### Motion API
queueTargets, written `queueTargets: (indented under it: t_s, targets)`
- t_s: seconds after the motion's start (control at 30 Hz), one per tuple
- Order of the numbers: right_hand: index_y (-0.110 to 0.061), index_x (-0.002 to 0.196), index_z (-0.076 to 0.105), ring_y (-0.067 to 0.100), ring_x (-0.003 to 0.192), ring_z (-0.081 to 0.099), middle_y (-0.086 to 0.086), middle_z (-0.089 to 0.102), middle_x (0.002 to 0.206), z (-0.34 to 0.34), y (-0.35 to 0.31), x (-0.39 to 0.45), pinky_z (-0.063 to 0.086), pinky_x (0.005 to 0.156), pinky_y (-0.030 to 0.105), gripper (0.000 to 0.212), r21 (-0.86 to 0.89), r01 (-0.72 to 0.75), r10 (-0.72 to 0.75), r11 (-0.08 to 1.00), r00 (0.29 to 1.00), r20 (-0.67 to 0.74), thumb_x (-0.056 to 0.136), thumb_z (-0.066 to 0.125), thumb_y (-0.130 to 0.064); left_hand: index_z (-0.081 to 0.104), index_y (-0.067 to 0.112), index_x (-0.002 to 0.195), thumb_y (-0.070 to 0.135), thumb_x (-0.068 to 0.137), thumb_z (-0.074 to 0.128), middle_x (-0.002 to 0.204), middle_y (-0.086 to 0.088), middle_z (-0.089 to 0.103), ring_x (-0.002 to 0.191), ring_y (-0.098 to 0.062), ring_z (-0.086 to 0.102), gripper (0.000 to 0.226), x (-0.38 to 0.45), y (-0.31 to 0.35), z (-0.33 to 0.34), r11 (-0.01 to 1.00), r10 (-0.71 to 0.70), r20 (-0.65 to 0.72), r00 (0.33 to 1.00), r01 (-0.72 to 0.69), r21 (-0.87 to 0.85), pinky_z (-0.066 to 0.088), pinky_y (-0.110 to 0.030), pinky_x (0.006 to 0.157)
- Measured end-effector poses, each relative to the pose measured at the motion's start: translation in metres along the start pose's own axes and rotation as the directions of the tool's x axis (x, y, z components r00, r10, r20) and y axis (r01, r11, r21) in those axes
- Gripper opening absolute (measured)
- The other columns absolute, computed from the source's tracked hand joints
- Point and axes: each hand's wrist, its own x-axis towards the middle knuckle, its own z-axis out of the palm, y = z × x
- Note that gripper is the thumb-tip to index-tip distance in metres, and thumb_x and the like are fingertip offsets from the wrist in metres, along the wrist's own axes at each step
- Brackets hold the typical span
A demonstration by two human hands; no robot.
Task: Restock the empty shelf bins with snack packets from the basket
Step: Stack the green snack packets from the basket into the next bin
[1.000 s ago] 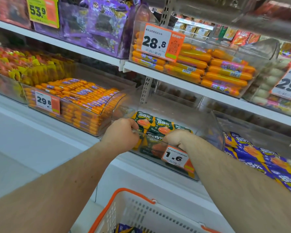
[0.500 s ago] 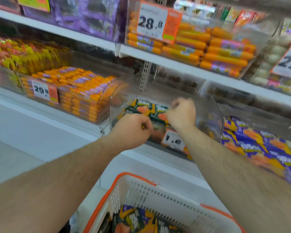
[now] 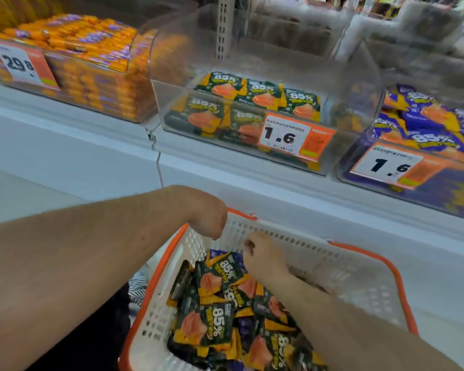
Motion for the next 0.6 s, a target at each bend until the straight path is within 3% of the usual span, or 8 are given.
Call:
queueTargets:
  t_s: [0.07, 0.13, 0.2, 0.27, 0.37, 0.5, 0.6]
  targets:
    - [-0.023, 0.077, 0.052, 0.018, 0.076, 0.052, -0.002, 0.054, 0.08, 0.018, 0.015, -0.005, 0.04, 0.065, 0.029, 0.014, 0.096, -0.32, 0.307, 0.943, 0.944, 0.123, 0.09, 0.05, -0.016, 0.055, 0.014, 0.135, 0.028, 0.099, 0.048, 0.14, -0.002, 0.052, 0.124, -0.022, 0.05, 0.039, 0.006, 0.001, 0.002, 1.0, -0.004, 0.014, 1.0, 0.004, -0.025, 0.042, -0.033, 0.1]
    - [-0.018, 0.078, 0.053, 0.017, 0.069, 0.053, 0.001, 0.056, 0.073, 0.032, 0.022, -0.007, 0.042, 0.065, 0.027, 0.012, 0.269, -0.616, 0.581, 0.741, 0.788, 0.203, 0.088, 0.051, -0.011, 0.053, 0.017, 0.137, 0.027, 0.099, 0.047, 0.139, 0.0, 0.052, 0.123, -0.02, 0.051, 0.04, 0.01, 0.003, 0.002, 0.999, -0.007, 0.025, 1.0, 0.008, -0.034, 0.04, -0.031, 0.096]
    - [-0.008, 0.077, 0.053, 0.021, 0.059, 0.056, 0.008, 0.06, 0.065, 0.045, 0.027, -0.008, 0.043, 0.059, 0.028, 0.012, 0.472, -0.76, 0.693, 0.447, 0.628, 0.354, 0.087, 0.049, -0.003, 0.052, 0.019, 0.138, 0.026, 0.099, 0.046, 0.139, 0.0, 0.053, 0.122, -0.019, 0.051, 0.04, 0.015, 0.004, 0.002, 1.0, -0.006, 0.036, 0.999, 0.007, -0.021, 0.041, -0.032, 0.098]
    - [-0.001, 0.085, 0.056, 0.026, 0.062, 0.062, 0.017, 0.062, 0.073, 0.056, 0.031, -0.008, 0.047, 0.058, 0.031, 0.006, 0.577, -0.779, 0.712, 0.245, 0.548, 0.438, 0.085, 0.05, 0.002, 0.051, 0.019, 0.138, 0.026, 0.099, 0.046, 0.139, 0.001, 0.052, 0.123, -0.019, 0.05, 0.04, 0.019, 0.004, 0.001, 1.0, -0.004, 0.042, 0.999, 0.004, -0.012, 0.039, -0.032, 0.098]
    - [0.0, 0.091, 0.06, 0.029, 0.066, 0.061, 0.018, 0.058, 0.076, 0.067, 0.028, 0.0, 0.054, 0.066, 0.036, 0.01, 0.592, -0.775, 0.706, 0.222, 0.546, 0.45, 0.082, 0.059, 0.003, 0.052, 0.02, 0.138, 0.026, 0.099, 0.046, 0.14, 0.002, 0.052, 0.124, -0.018, 0.049, 0.04, 0.025, 0.001, -0.001, 1.0, -0.009, 0.049, 0.999, 0.01, -0.027, 0.039, -0.031, 0.098]
    - [-0.003, 0.081, 0.056, 0.025, 0.072, 0.062, 0.014, 0.058, 0.08, 0.073, 0.024, 0.007, 0.058, 0.072, 0.039, 0.014, 0.549, -0.793, 0.708, 0.265, 0.546, 0.447, 0.08, 0.064, 0.008, 0.053, 0.016, 0.137, 0.027, 0.101, 0.044, 0.136, 0.001, 0.056, 0.123, -0.018, 0.053, 0.039, 0.027, -0.002, -0.005, 0.998, -0.023, 0.052, 0.998, 0.026, -0.061, 0.04, -0.032, 0.1]
    - [-0.007, 0.088, 0.058, 0.023, 0.077, 0.062, 0.008, 0.059, 0.082, 0.074, 0.021, 0.011, 0.06, 0.078, 0.038, 0.011, 0.499, -0.797, 0.647, 0.34, 0.583, 0.491, 0.082, 0.061, 0.001, 0.063, 0.013, 0.119, 0.031, 0.1, 0.045, 0.099, 0.004, 0.074, 0.09, -0.011, 0.069, 0.032, 0.03, -0.007, -0.005, 0.988, -0.045, 0.059, 0.997, 0.053, -0.148, 0.048, -0.029, 0.08]
